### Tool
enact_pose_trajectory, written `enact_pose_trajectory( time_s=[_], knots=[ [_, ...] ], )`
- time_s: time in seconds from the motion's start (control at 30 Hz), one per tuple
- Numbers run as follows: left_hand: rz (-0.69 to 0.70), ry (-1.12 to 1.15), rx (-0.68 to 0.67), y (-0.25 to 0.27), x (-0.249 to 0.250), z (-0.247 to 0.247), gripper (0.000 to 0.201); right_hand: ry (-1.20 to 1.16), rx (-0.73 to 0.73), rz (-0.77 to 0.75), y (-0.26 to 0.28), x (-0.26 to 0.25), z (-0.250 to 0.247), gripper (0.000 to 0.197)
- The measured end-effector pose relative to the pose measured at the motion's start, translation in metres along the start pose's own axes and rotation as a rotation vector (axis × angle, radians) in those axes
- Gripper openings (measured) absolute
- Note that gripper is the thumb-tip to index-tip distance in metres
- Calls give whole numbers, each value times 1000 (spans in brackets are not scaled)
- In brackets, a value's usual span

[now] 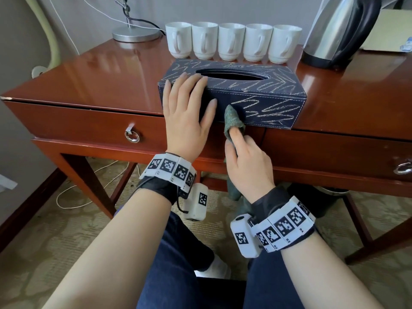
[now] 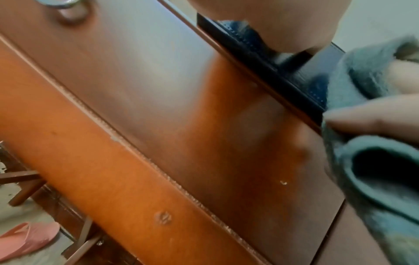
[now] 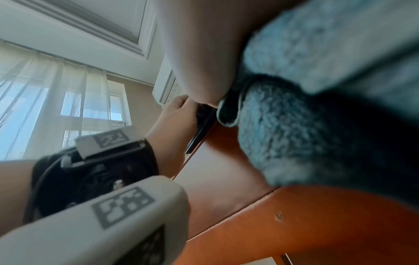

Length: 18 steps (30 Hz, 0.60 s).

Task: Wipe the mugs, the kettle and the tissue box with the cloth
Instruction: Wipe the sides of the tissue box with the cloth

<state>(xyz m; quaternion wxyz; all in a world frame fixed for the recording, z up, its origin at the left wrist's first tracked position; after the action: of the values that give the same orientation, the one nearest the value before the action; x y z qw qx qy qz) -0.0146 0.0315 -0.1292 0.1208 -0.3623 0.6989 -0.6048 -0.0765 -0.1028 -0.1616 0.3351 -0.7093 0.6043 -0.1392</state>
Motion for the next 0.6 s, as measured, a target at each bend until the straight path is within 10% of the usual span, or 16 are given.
enact_pose_trajectory(
  time_s=[0.6],
  knots=[
    [6, 47, -31, 6, 1, -1, 43, 125, -28, 8, -3, -8, 5, 36]
  ],
)
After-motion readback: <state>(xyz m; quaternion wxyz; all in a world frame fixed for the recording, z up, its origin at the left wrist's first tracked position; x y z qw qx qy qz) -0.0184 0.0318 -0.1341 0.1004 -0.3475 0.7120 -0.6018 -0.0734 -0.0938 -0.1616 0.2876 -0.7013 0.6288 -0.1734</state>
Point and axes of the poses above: each hand's wrist, its own y-axis away from the middle knuckle, its own z-axis out of the palm, x = y × z, the point moved 2 cm from there along -y, towards the middle knuckle, and after that the axes turned 14 degrees about y, right-handed, at the moved point
